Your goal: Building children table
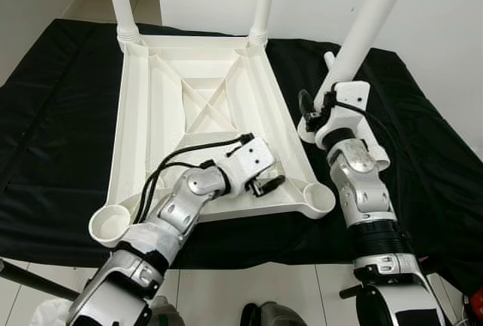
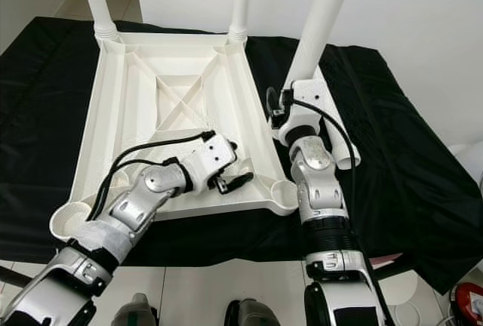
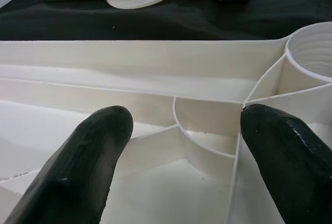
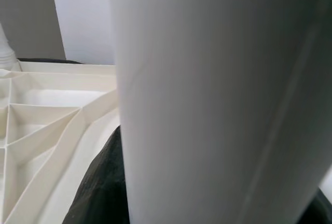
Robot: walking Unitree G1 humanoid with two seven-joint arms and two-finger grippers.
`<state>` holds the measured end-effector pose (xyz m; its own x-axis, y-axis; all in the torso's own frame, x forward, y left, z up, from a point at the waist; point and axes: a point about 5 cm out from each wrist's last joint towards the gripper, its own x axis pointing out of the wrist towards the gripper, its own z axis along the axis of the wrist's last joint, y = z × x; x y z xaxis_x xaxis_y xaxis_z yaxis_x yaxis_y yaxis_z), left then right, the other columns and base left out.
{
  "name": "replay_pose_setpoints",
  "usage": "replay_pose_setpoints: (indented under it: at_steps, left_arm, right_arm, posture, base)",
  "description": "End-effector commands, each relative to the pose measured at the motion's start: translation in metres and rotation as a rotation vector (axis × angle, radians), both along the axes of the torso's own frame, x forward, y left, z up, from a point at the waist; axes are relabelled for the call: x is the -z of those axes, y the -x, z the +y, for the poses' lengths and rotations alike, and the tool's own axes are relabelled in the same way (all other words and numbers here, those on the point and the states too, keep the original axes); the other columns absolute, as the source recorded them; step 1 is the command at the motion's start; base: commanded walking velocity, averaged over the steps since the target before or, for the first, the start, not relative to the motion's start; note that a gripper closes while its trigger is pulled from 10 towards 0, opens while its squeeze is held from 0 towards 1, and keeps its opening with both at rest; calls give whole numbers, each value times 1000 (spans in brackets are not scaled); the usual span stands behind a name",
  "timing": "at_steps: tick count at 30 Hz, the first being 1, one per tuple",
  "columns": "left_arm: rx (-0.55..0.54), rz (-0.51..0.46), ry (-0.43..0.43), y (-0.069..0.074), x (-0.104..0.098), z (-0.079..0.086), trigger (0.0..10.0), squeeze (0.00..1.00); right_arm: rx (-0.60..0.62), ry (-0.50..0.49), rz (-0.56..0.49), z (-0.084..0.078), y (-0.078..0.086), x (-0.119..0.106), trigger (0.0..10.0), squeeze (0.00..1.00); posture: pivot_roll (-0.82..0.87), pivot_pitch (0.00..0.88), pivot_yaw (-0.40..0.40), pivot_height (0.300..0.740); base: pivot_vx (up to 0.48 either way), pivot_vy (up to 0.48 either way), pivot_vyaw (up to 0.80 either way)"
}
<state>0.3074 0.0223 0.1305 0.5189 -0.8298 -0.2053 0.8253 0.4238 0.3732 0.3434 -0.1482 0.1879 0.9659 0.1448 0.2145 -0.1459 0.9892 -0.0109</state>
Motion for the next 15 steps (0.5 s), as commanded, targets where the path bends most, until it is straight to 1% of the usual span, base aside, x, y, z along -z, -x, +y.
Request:
replay_pose_setpoints:
  at_steps: [1, 3, 4, 6, 8, 12, 13, 15]
  left_arm:
    - [-77, -44, 11, -4, -1, -2, 10000, 0]
    - [-28, -46, 2, 0, -1, -3, 10000, 0]
    - [-28, -46, 2, 0, -1, -3, 10000, 0]
    - [22, -47, -18, 6, 3, -1, 10000, 0]
    - [29, -43, -50, 8, 9, -1, 10000, 0]
    - [24, -46, -64, 8, 11, 0, 10000, 0]
    - [12, -55, -87, 6, 13, 0, 10000, 0]
    - [-53, -105, -145, -8, 11, 2, 10000, 0]
  right_arm:
    - [-7, -5, -28, 0, 2, -3, 10000, 0]
    - [-22, -6, -24, 2, 7, 0, 10000, 0]
    - [-22, -6, -24, 2, 7, 0, 10000, 0]
    - [-32, -2, -19, 3, 10, 4, 10000, 0]
    - [-30, 1, -18, 3, 10, 4, 10000, 0]
    - [-26, 2, -19, 2, 10, 4, 10000, 0]
    - [-21, 0, -22, 1, 9, 3, 10000, 0]
    - [-14, -3, -29, 1, 7, 0, 10000, 0]
  posture:
    - [93, 2, -71, 740]
    - [95, 0, -69, 740]
    - [95, 0, -69, 740]
    - [95, 0, -65, 740]
    - [95, 0, -65, 740]
    - [95, 0, -62, 740]
    - [94, 0, -64, 740]
    - [95, 0, -65, 740]
  base:
    - [0, 0, 0]
    - [0, 0, 0]
    - [0, 0, 0]
    - [0, 0, 0]
    - [0, 0, 0]
    - [0, 0, 0]
    - [0, 0, 0]
    - [0, 0, 0]
